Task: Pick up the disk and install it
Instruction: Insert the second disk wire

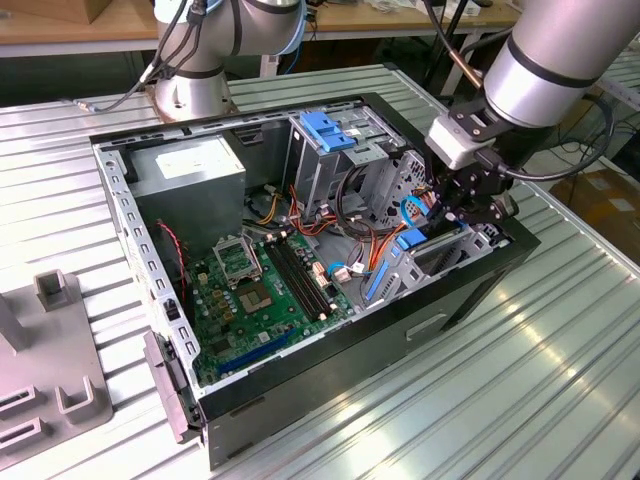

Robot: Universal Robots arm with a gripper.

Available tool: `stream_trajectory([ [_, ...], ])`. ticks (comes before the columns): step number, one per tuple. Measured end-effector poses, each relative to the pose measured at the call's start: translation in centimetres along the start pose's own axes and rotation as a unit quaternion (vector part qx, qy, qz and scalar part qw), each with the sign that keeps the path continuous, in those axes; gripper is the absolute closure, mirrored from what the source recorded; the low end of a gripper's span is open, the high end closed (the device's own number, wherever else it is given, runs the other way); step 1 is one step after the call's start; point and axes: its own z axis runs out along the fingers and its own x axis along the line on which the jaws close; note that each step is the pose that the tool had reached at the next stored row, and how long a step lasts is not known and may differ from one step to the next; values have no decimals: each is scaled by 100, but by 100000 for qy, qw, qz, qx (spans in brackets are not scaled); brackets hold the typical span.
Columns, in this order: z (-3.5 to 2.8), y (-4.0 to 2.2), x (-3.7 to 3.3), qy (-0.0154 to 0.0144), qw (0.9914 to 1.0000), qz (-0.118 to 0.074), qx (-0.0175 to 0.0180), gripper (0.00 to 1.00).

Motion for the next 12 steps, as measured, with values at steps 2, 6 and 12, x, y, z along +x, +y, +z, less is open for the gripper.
stream_trajectory([
  [2,23,3,2,-25,100000,5,-7,84],
  [6,50,5,4,-88,100000,10,2,84],
  [12,-29,-4,-3,-149,100000,11,15,77],
])
